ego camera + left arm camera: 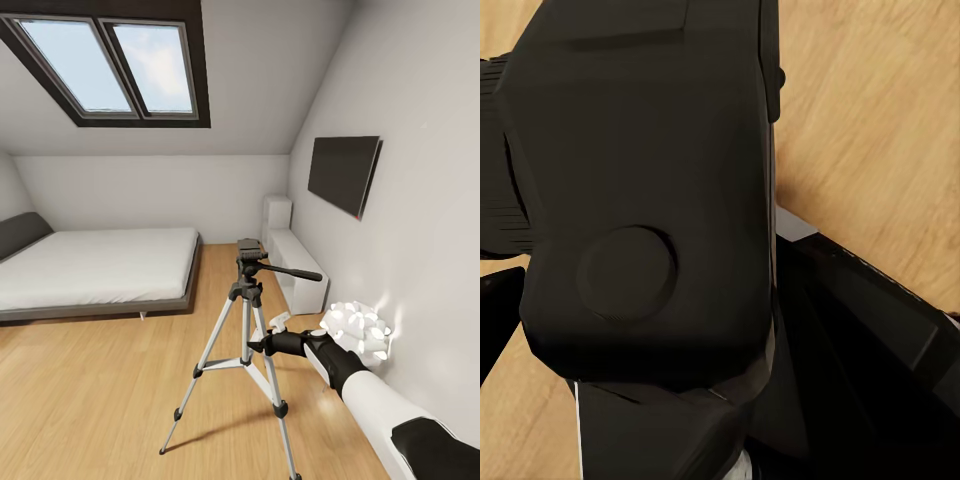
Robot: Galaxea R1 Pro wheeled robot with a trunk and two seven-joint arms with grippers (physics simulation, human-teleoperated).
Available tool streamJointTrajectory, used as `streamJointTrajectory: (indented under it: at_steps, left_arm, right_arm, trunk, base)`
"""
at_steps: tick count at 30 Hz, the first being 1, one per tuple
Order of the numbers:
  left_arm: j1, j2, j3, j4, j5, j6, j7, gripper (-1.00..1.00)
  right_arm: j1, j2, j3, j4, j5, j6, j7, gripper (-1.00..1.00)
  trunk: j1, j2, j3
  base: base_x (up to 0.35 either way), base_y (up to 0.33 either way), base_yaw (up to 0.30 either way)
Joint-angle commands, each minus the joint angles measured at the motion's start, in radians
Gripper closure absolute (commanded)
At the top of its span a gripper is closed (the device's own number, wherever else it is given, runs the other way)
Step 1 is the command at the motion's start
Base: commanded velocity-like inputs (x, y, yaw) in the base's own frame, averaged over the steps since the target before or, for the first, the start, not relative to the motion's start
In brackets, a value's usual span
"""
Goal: Attach the digital camera to the camera tripod in the bedroom.
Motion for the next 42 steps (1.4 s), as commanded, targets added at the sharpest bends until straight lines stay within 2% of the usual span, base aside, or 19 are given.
streamJointTrajectory:
  at_steps: [1, 41, 42]
  left_arm:
    - [-0.001, 0.0, -0.009, 0.0, 0.006, -0.001, 0.003, 1.0]
    - [-0.001, 0.0, -0.009, 0.0, 0.005, -0.003, 0.002, 1.0]
    - [-0.001, 0.0, -0.009, 0.0, 0.005, -0.003, 0.002, 1.0]
  right_arm:
    - [-0.001, -0.001, 0.003, -0.001, -0.008, 0.008, 0.0, -1.0]
    - [-0.001, -0.001, 0.003, 0.031, -0.007, 0.008, -0.01, -1.0]
    - [-0.001, -0.001, 0.003, 0.031, -0.007, 0.008, -0.01, 1.0]
  trunk:
    - [0.001, -0.002, -0.002]
    - [0.001, -0.002, -0.002]
    - [0.001, -0.002, -0.002]
  base:
    - [0.0, 0.0, 0.0]
    - [0.027, 0.0, 0.0]
    - [0.0, 0.0, 0.0]
